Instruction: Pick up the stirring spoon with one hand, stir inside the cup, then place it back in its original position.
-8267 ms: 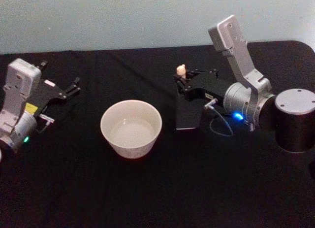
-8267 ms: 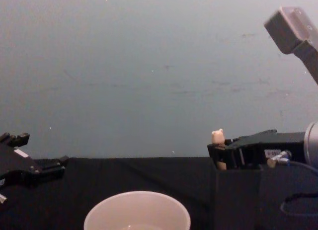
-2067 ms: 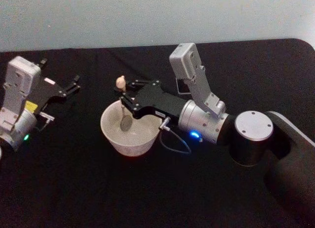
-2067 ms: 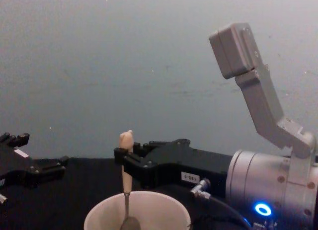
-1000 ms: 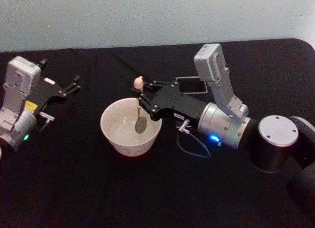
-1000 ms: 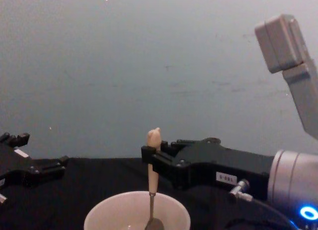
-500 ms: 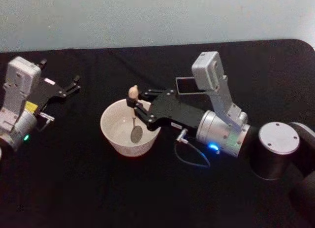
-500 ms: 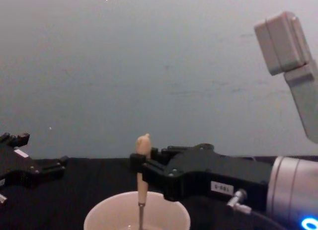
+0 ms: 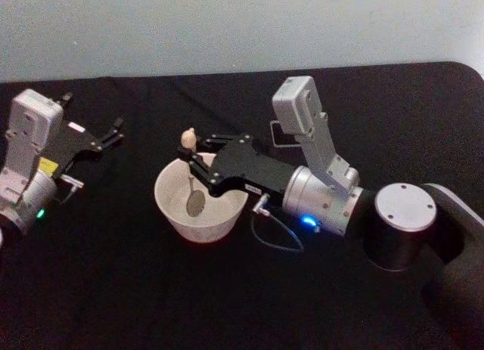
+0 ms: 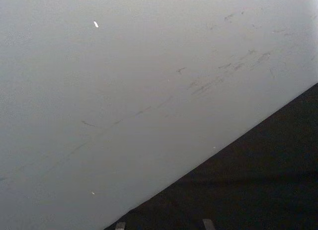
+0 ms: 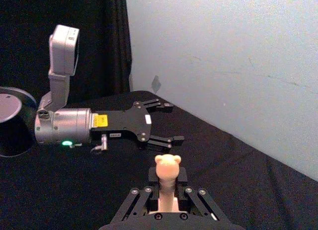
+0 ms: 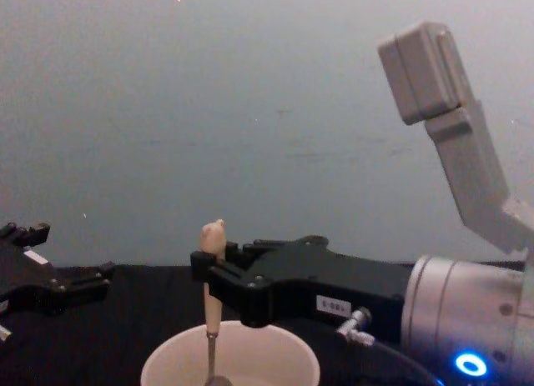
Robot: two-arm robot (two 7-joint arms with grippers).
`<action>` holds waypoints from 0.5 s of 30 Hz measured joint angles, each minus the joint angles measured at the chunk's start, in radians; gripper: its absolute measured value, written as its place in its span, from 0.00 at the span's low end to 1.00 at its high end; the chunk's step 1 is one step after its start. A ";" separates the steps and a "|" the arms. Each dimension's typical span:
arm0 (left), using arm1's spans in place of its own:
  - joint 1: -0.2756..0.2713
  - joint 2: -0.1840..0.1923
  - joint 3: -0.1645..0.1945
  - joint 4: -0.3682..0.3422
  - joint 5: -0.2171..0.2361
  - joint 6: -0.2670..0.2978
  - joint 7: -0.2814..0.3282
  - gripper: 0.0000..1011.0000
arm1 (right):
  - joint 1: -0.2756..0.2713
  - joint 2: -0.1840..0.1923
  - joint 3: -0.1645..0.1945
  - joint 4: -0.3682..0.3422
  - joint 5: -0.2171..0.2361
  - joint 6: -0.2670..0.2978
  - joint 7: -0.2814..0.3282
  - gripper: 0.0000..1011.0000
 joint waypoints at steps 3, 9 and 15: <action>0.000 0.000 0.000 0.000 0.000 0.000 0.000 0.99 | 0.012 -0.013 -0.002 0.019 -0.005 -0.003 -0.004 0.20; 0.000 0.000 0.000 0.000 0.000 0.000 0.000 0.99 | 0.032 -0.036 0.001 0.056 -0.013 -0.010 -0.018 0.20; 0.000 0.000 0.000 0.000 0.000 0.000 0.000 0.99 | 0.043 -0.044 0.013 0.075 -0.016 -0.012 -0.025 0.20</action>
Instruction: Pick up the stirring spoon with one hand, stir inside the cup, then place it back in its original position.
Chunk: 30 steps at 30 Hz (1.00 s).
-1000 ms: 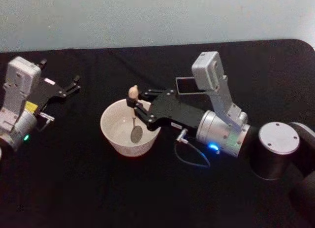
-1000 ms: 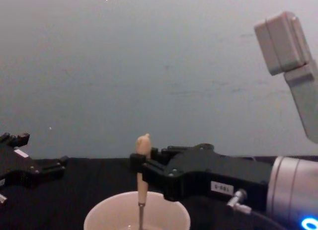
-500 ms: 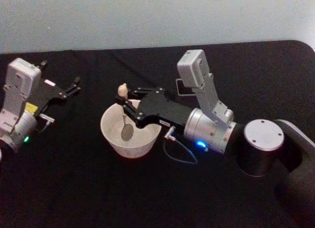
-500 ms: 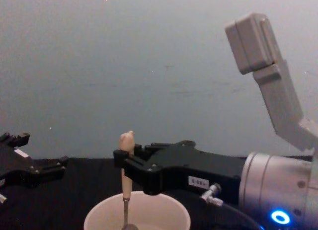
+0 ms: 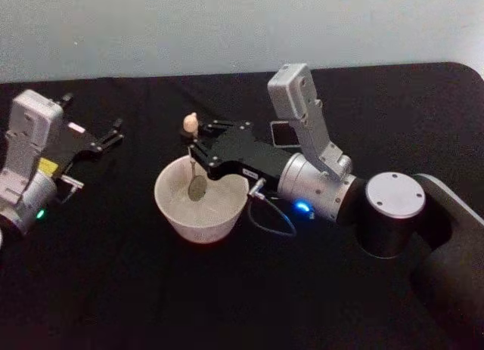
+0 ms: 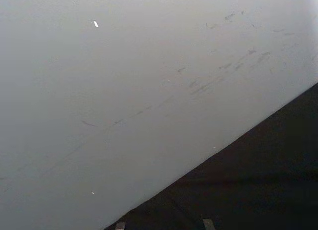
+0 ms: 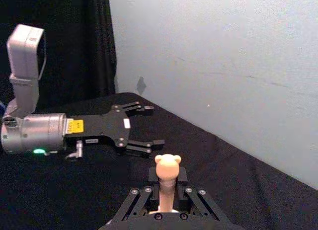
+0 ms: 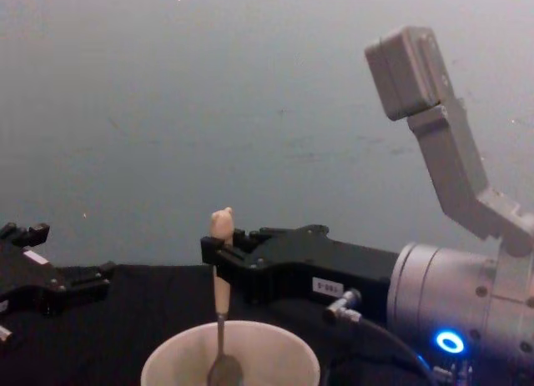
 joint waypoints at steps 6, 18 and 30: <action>0.000 0.000 0.000 0.000 0.000 0.000 0.000 0.99 | 0.001 0.003 0.013 0.005 -0.002 0.000 -0.001 0.20; 0.000 0.000 0.000 0.000 0.000 0.000 0.000 0.99 | -0.025 0.033 0.034 -0.030 0.008 0.009 0.004 0.20; 0.000 0.000 0.000 0.000 0.000 0.000 0.000 0.99 | -0.073 0.086 0.048 -0.095 0.035 0.033 0.019 0.20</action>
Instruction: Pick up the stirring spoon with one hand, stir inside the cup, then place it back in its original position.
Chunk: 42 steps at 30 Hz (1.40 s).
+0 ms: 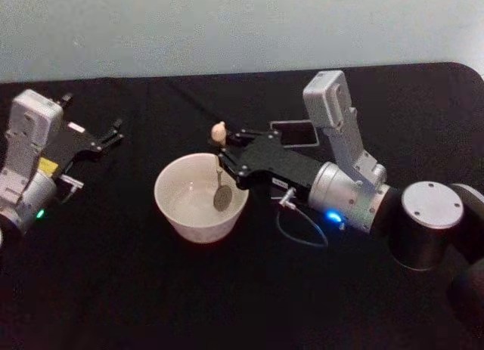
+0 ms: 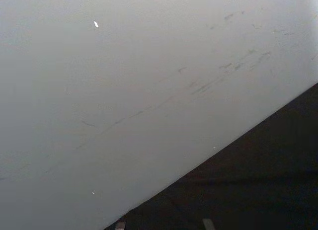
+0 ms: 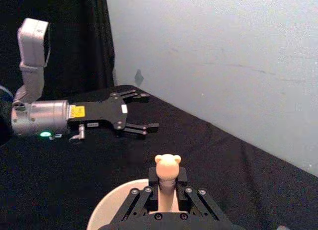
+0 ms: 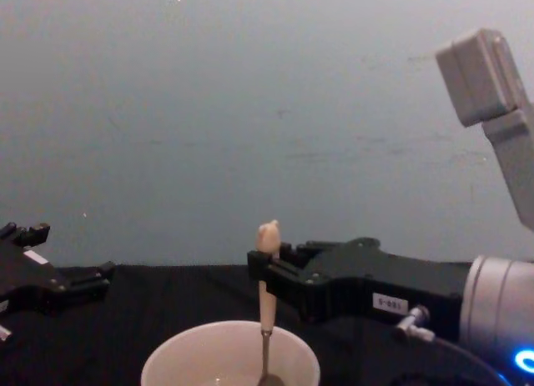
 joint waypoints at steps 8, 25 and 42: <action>0.000 0.000 0.000 0.000 0.000 0.000 0.000 0.99 | -0.032 0.030 -0.001 -0.051 0.021 0.011 0.012 0.20; 0.000 0.000 0.000 0.000 0.000 0.000 0.000 0.99 | -0.019 0.011 -0.043 -0.050 0.027 0.021 0.006 0.20; 0.000 0.000 0.000 0.000 0.000 0.000 0.000 0.99 | 0.043 -0.058 -0.059 0.042 -0.006 0.011 -0.026 0.20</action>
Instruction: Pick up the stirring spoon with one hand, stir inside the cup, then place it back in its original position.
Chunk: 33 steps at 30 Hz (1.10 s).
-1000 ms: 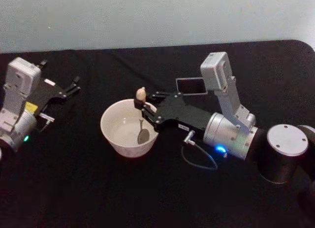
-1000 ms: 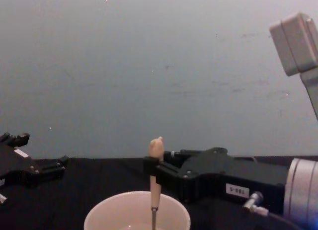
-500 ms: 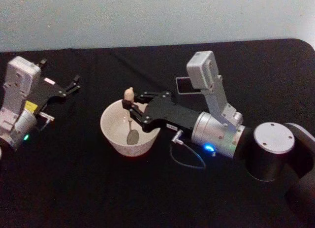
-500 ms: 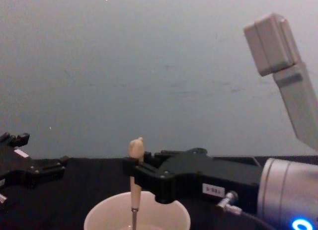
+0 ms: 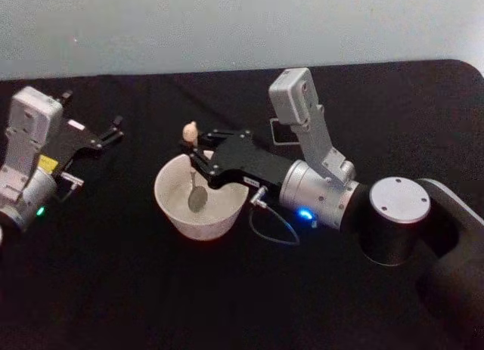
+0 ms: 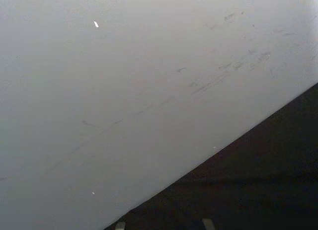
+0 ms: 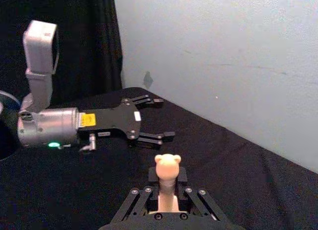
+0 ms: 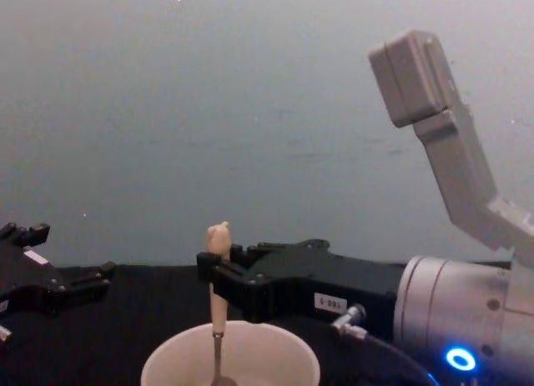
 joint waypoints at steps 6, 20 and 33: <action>0.000 0.000 0.000 0.000 0.000 0.000 0.000 0.99 | 0.010 -0.012 0.009 0.022 -0.011 -0.004 -0.010 0.20; 0.000 0.000 0.000 0.000 0.000 0.000 0.000 0.99 | 0.009 -0.015 0.033 0.032 -0.017 -0.003 -0.016 0.20; 0.000 0.000 0.000 0.000 0.000 0.000 0.000 0.99 | -0.013 -0.003 0.065 -0.052 0.019 0.005 -0.012 0.20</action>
